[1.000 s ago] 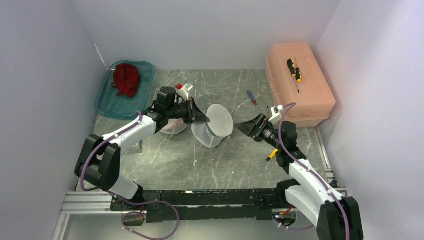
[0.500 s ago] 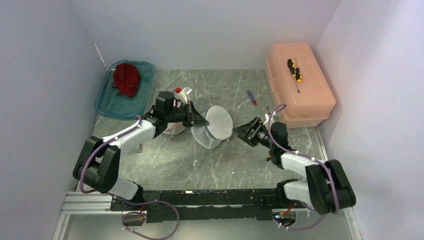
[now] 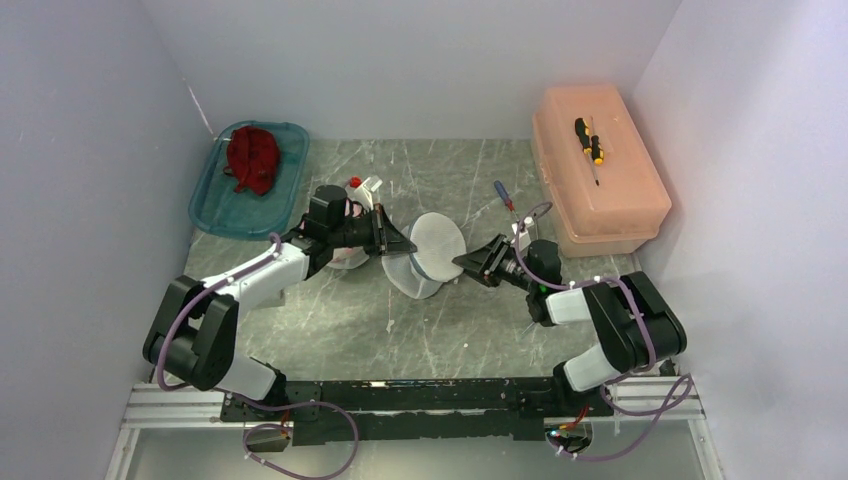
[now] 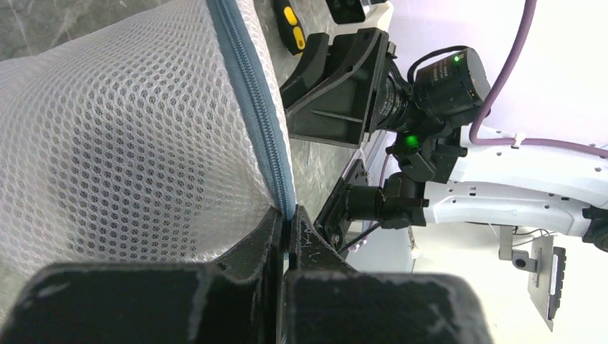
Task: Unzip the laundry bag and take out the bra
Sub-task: Unzip the laundry bag at the center of the board.
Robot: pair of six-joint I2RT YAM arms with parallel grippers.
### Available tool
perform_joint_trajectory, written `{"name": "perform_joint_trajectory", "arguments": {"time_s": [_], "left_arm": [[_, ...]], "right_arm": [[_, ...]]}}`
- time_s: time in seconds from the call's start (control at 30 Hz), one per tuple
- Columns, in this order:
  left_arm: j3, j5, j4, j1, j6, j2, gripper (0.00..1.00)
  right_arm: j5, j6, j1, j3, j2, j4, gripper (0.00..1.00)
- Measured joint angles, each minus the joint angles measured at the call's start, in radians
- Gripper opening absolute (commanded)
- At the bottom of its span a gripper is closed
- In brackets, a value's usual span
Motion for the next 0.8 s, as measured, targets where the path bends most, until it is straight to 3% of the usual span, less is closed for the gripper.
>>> {"name": "perform_joint_trajectory", "arguments": {"time_s": [0.17,0.27,0.4,0.5,0.57,0.8], "left_arm": [[-0.001,-0.005,-0.020,0.000,0.008,-0.007,0.03],[0.000,-0.018,-0.050,0.001,0.023,-0.015,0.09],[0.026,-0.042,-0.114,0.004,0.056,-0.019,0.53],[0.068,-0.054,-0.146,0.002,0.071,-0.019,0.72],[0.097,-0.070,-0.153,-0.001,0.076,-0.019,0.92],[0.047,-0.267,-0.132,-0.069,-0.027,-0.085,0.94]], "right_arm": [[-0.010,0.013,0.011,0.002,-0.016,0.028,0.00],[-0.008,-0.012,0.013,0.002,-0.117,-0.034,0.00],[0.074,-0.132,0.043,0.023,-0.397,-0.283,0.00],[0.152,-0.209,0.090,0.070,-0.568,-0.464,0.00],[0.203,-0.234,0.105,0.084,-0.643,-0.546,0.00],[0.356,-0.167,0.111,0.013,-0.714,-0.666,0.00]]}}
